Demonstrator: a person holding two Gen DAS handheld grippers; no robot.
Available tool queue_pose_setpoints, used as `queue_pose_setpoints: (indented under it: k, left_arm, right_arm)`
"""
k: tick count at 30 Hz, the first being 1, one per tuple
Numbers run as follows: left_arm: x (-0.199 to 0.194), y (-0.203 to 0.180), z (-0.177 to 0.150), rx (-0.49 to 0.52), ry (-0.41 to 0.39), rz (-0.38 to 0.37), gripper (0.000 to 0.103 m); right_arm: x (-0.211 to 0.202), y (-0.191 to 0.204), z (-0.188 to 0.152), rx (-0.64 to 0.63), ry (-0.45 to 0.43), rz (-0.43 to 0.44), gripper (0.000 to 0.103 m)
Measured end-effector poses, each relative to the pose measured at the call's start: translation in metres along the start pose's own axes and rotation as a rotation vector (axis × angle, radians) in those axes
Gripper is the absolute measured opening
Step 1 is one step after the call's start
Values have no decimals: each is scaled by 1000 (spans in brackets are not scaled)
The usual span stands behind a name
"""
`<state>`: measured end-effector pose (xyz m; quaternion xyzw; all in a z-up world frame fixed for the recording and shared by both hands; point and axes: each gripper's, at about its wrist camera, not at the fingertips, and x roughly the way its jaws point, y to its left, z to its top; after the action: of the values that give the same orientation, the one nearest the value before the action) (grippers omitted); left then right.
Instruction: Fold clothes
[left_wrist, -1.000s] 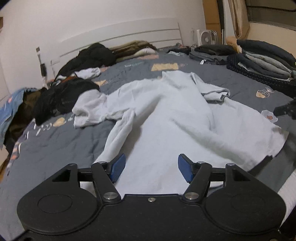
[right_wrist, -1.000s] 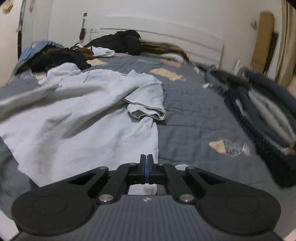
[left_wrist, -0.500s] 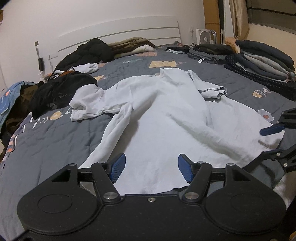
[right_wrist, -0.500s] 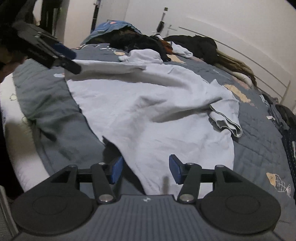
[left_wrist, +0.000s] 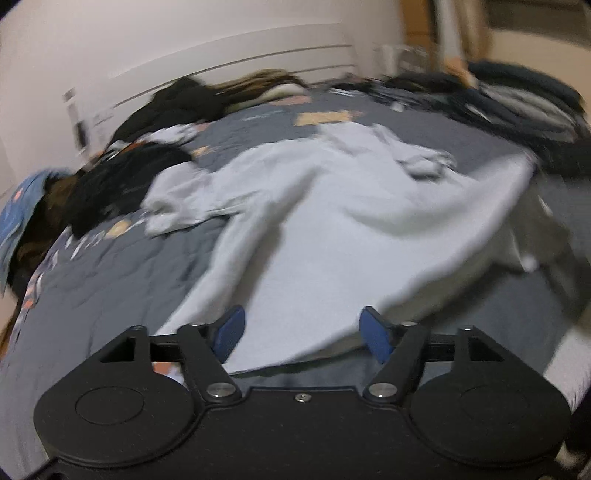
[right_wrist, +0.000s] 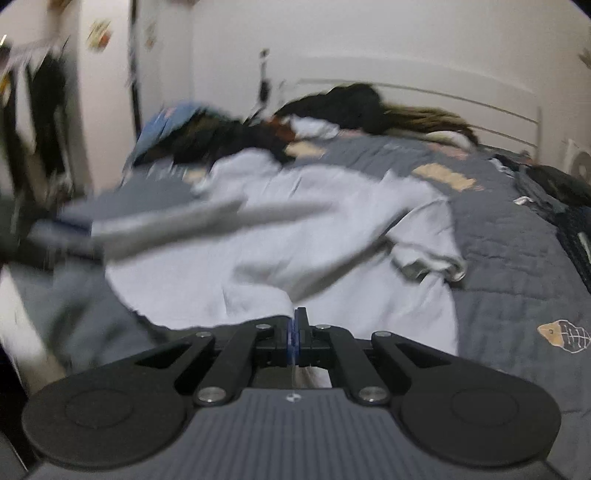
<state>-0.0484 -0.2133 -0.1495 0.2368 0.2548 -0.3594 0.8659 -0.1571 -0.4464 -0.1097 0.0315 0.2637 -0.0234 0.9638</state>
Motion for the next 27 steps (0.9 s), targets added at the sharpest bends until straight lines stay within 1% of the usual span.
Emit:
queue_pose_setpoints:
  k: [3,4,7,11,13,14,16,17,20,22,23,24,25,27]
  left_arm:
    - [12,-26,-2,86,-11,-9,79]
    - [17,-33,-2,113,-20,5,79]
    - [34,-44,-2,172,-37,89,79]
    - [51,-42,-6,205,-24,178,79]
    - [59,-39,-9,228,-10,243,74]
    - [64,-34,-10,229,11,277,68]
    - [73,-23,-14,217,55,345,68]
    - [76,-16,-16,202,74,380,65]
    - [78,3,-17,136,86,468,62]
    - [78,15,-17,111,95,484,47]
    - [77,23,-16,69,103,465,19]
    - [75,31,-16,16,111,437,9]
    - [74,39,-15,-37,120,409,8]
    - [51,50,-6,-98,92,362,7]
  right_arm:
    - [-6,-12,10,68,-37,-8,1]
    - [-6,-15,12,85,-44,-8,1]
    - [-8,-16,18,103,-63,-3,1]
    - [-15,-14,26,119,-105,20,1]
    - [-19,-13,30,128,-129,26,1]
    - [-21,-13,32,130,-140,22,1]
    - [-27,-17,33,141,-161,11,1]
    - [-29,-20,34,151,-170,6,1]
    - [-32,-29,34,164,-183,-23,1]
    - [-33,-33,32,169,-181,-35,1]
    - [-33,-35,31,172,-181,-41,1]
    - [-33,-36,31,173,-182,-45,1]
    - [-33,-38,30,174,-184,-49,1]
    - [-34,-39,30,177,-187,-55,1]
